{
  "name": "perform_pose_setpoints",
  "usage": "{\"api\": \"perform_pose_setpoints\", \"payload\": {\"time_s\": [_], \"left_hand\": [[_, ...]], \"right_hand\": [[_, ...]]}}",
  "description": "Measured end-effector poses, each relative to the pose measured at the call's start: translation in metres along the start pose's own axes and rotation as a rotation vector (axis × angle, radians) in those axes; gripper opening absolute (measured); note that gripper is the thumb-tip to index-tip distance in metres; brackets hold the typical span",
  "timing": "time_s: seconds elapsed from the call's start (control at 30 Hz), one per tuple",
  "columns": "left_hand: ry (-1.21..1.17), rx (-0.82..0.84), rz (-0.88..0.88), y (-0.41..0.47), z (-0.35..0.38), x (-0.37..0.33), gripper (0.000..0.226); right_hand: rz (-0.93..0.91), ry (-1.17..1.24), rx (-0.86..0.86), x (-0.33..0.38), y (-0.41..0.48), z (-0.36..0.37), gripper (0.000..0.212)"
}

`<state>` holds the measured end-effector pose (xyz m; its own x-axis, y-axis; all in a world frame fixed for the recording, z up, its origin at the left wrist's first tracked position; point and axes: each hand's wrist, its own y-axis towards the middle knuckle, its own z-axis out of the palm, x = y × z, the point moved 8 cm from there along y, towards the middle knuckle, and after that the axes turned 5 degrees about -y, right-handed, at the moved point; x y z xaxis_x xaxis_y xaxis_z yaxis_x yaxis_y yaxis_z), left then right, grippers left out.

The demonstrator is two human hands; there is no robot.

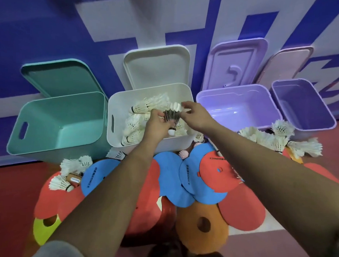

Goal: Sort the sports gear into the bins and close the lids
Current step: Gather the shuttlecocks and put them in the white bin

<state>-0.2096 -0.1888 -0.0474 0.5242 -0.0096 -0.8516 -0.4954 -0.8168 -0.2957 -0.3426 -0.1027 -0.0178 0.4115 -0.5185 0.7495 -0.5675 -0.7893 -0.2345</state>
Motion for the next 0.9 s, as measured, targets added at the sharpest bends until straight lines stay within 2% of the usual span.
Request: {"api": "perform_pose_setpoints", "payload": {"time_s": [0.1, 0.2, 0.37, 0.5, 0.6, 0.7, 0.77, 0.9], "left_hand": [[0.083, 0.09, -0.047, 0.012, 0.012, 0.013, 0.033], [0.244, 0.126, -0.001, 0.011, 0.012, 0.01, 0.03], [0.153, 0.141, 0.207, -0.025, 0.015, -0.019, 0.016], [0.115, 0.341, 0.46, -0.063, 0.056, -0.051, 0.01], [0.184, 0.461, 0.559, -0.082, 0.093, -0.065, 0.01], [0.266, 0.454, 0.533, -0.086, 0.132, -0.064, 0.016], [0.343, 0.377, 0.485, -0.083, 0.157, -0.062, 0.023], [0.437, 0.27, 0.231, -0.068, 0.201, -0.041, 0.047]], "right_hand": [[-0.012, -0.149, 0.009, -0.004, -0.001, 0.003, 0.051], [-0.058, -0.217, -0.13, -0.004, -0.017, -0.011, 0.042], [0.058, -0.151, -0.263, -0.047, -0.072, -0.044, 0.039], [0.164, -0.199, -0.328, -0.103, -0.121, -0.082, 0.037], [0.266, -0.265, -0.319, -0.145, -0.147, -0.108, 0.037], [0.305, -0.285, -0.319, -0.181, -0.161, -0.132, 0.041], [0.313, -0.295, -0.314, -0.202, -0.164, -0.146, 0.043], [0.258, -0.312, -0.262, -0.227, -0.153, -0.159, 0.045]]}}
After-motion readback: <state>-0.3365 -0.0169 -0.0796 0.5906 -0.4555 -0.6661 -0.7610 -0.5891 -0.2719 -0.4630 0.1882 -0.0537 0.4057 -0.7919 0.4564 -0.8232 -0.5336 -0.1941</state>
